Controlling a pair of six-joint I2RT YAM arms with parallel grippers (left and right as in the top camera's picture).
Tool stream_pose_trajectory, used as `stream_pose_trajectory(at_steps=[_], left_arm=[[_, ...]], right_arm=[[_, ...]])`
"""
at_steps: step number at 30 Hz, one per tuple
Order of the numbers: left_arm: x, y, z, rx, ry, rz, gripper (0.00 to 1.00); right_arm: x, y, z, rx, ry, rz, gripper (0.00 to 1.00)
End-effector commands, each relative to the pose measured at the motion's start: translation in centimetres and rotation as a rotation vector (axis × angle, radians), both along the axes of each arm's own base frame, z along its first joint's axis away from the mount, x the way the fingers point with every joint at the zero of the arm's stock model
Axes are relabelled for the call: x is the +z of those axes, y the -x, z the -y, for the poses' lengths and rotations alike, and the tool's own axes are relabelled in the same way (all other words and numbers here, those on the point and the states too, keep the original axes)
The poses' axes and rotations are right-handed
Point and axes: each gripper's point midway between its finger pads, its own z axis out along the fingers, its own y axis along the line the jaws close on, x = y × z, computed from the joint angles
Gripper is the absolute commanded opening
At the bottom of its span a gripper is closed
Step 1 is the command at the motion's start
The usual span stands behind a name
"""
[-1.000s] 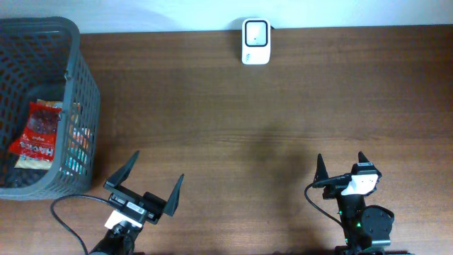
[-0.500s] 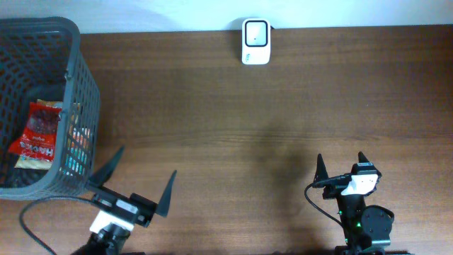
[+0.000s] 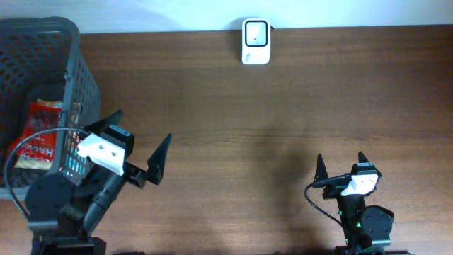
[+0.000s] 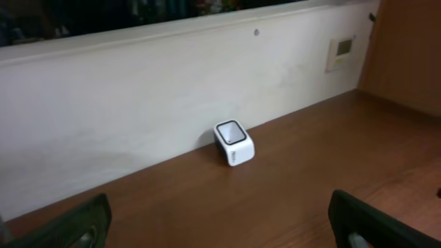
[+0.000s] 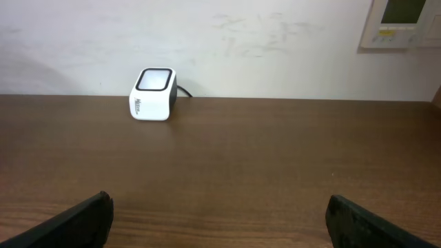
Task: Scan the item barcode
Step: 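Move the left gripper up and over into the grey basket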
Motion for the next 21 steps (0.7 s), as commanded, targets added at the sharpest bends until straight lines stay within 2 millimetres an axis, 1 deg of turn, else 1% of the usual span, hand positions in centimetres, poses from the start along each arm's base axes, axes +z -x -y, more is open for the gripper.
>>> stream_pose_trajectory(at_steps=[1,4,5,7,9,11,14,15,18,19,21], left_arm=[[1.8,-0.5,-0.5,0.025,-0.013,0.010,0.99],[3.0,-1.8,-2.4,0.141,-0.024,-0.040,0.99],[3.3,-2.5,-3.5,0.212,-0.021,-0.082,0.99],[3.3,-3.6,-5.4,0.322,-0.049,-0.162,0.99],[2.8,-4.8,-7.5,0.436,-0.093,-0.270,0.99],[2.6,-5.9,-7.5,0.427,-0.107,-0.347,0.99],[2.0,-7.7,-5.7,0.322,-0.083,-0.395,0.99],[1.6,-8.1,-5.6,0.314,-0.083,-0.406,0.99],[0.9,-9.3,-6.7,0.384,-0.083,-0.428,0.99],[0.8,-9.5,-7.6,0.444,-0.057,-0.442,0.99],[0.8,-9.7,-9.9,0.566,-0.023,-0.465,0.99]], right_arm=[[-0.3,0.0,0.1,-0.007,0.004,-0.005,0.98],[-0.3,0.0,0.1,-0.007,0.004,-0.005,0.98],[-0.3,0.0,0.1,-0.007,0.004,-0.005,0.98],[-0.3,0.0,0.1,-0.007,0.004,-0.005,0.98],[-0.3,0.0,0.1,-0.007,0.004,-0.005,0.98],[-0.3,0.0,0.1,-0.007,0.004,-0.005,0.98],[-0.3,0.0,0.1,-0.007,0.004,-0.005,0.98],[-0.3,0.0,0.1,-0.007,0.004,-0.005,0.98],[-0.3,0.0,0.1,-0.007,0.004,-0.005,0.98],[-0.3,0.0,0.1,-0.007,0.003,-0.005,0.98],[-0.3,0.0,0.1,-0.007,0.004,-0.005,0.99]])
